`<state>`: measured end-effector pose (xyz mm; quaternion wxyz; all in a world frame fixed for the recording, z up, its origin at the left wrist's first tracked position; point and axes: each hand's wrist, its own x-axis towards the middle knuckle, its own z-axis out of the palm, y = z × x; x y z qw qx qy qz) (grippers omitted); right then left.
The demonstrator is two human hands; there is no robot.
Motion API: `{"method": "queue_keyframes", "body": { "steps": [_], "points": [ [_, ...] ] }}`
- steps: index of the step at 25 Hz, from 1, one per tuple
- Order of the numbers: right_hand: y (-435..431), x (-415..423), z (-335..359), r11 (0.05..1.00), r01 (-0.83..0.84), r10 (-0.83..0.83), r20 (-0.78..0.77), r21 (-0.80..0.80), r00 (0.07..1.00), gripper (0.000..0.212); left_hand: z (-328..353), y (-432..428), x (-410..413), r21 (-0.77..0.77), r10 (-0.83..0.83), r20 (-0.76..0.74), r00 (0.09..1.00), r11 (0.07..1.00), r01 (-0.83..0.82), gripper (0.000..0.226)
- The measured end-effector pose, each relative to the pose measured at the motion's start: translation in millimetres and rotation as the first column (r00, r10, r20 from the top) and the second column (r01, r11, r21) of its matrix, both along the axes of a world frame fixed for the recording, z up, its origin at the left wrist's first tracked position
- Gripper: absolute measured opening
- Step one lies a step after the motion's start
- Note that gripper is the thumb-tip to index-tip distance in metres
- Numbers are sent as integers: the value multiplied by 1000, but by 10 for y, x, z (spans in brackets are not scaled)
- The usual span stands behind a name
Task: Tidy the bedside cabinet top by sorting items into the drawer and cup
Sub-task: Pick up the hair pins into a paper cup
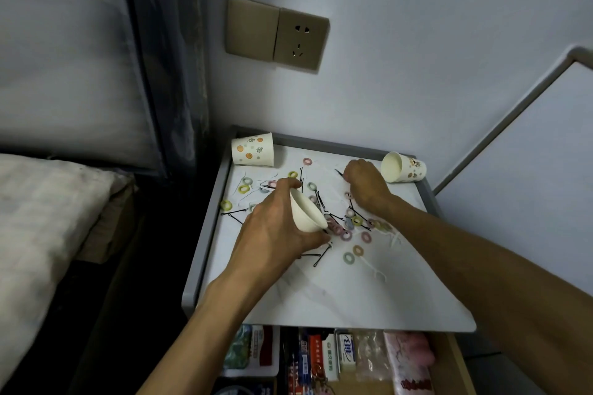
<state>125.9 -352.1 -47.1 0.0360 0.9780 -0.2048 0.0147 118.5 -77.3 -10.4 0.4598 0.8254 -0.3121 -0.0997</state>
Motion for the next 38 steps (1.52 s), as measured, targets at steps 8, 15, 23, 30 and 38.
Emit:
{"method": "queue_keyframes", "body": {
  "steps": [8, 15, 23, 30, 38],
  "points": [
    [472, -282, 994, 798, -312, 209, 250, 515, 945, 13, 24, 2, 0, 4, 15, -14, 1000, 1000, -15, 85],
    [926, -496, 1171, 686, -494, 463, 203, 534, 863, 7, 66, -39, -77, -16, -26, -25, 999, 1000, 26, 80],
    [81, -625, 304, 891, 211, -205, -59, 403, 977, 2, 80, 17, -81, -25, -4, -16, 1000, 1000, 4, 80],
    [206, -601, 95, 978, 207, -200, -129, 42, 971, 15, 99, 24, -51, -22, -4, -3, 1000, 1000, 4, 84],
    [305, -374, 101, 941, 296, -294, -39, 166, 955, 20, 106, 14, -62, -6, 4, 12, 1000, 1000, -4, 84]
  ]
}}
